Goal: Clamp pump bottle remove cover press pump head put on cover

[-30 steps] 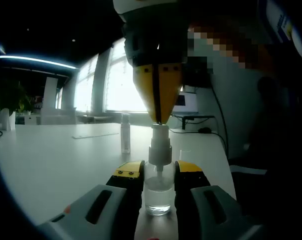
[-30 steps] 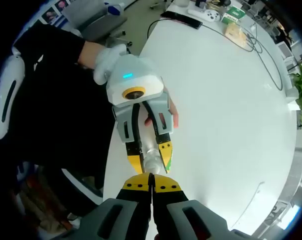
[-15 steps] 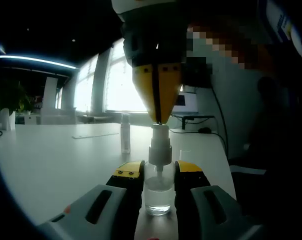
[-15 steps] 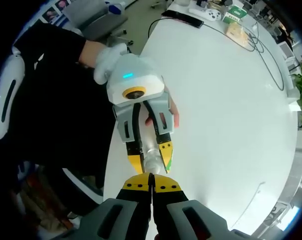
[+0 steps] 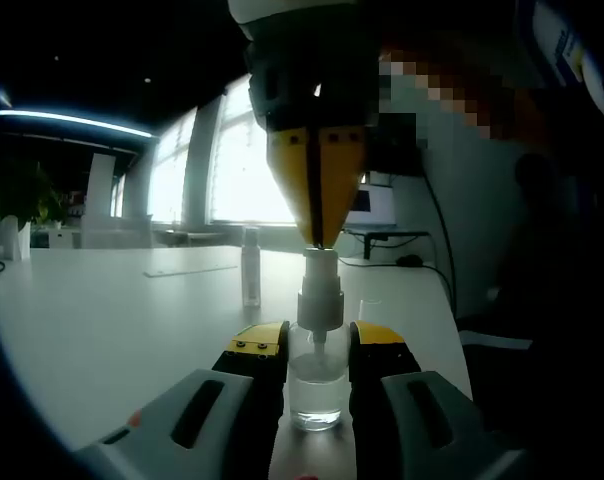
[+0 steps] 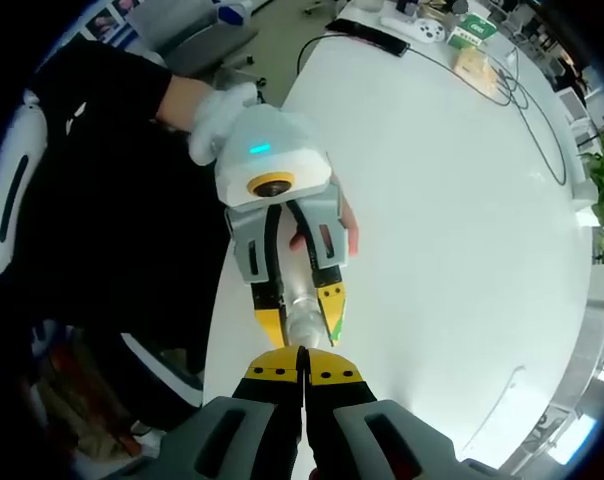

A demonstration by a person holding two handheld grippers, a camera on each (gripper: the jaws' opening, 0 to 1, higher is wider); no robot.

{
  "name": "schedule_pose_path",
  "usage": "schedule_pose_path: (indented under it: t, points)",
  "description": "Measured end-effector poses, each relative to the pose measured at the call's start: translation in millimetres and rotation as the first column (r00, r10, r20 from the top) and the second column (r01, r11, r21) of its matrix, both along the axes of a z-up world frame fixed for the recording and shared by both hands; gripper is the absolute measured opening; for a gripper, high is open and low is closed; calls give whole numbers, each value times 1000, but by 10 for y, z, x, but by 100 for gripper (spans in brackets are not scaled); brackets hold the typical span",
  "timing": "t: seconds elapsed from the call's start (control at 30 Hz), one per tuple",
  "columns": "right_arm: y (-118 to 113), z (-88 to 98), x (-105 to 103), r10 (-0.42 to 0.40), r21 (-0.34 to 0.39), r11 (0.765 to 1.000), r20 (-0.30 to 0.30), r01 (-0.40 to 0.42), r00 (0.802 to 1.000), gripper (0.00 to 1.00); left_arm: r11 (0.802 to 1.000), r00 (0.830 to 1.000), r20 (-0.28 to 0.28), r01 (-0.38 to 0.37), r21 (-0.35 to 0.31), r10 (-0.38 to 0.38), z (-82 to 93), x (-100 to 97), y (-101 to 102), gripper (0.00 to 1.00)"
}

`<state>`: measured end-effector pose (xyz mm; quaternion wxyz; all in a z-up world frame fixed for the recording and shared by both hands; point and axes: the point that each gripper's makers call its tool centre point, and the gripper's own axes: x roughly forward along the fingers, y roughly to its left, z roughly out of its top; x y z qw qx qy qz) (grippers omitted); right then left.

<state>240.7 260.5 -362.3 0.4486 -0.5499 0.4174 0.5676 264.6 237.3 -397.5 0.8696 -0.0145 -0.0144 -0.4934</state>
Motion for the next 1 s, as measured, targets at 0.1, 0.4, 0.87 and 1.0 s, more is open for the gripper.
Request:
schedule_pose_path:
  t: [0.1,0.4,0.87,1.0]
  points:
    - [-3,-20,1,1,1,1000,-1,-1,1000,0,1000,1000,-1,0,0,0,-1,3,2,15]
    - [-8,-56,-2,-24,32,999,-24,25,999,0,1000,1000,-1,1,0,-1,-2,1,2,15]
    - [1,11,6,28,34,999,16,-29,999,0,1000,1000,-1,0,-1,0,4,-14,-3,15]
    - [-1,13,12,41,52,998,-14,-40,999,0,1000,1000,-10,6,-3,-6,7,-22,-12,15]
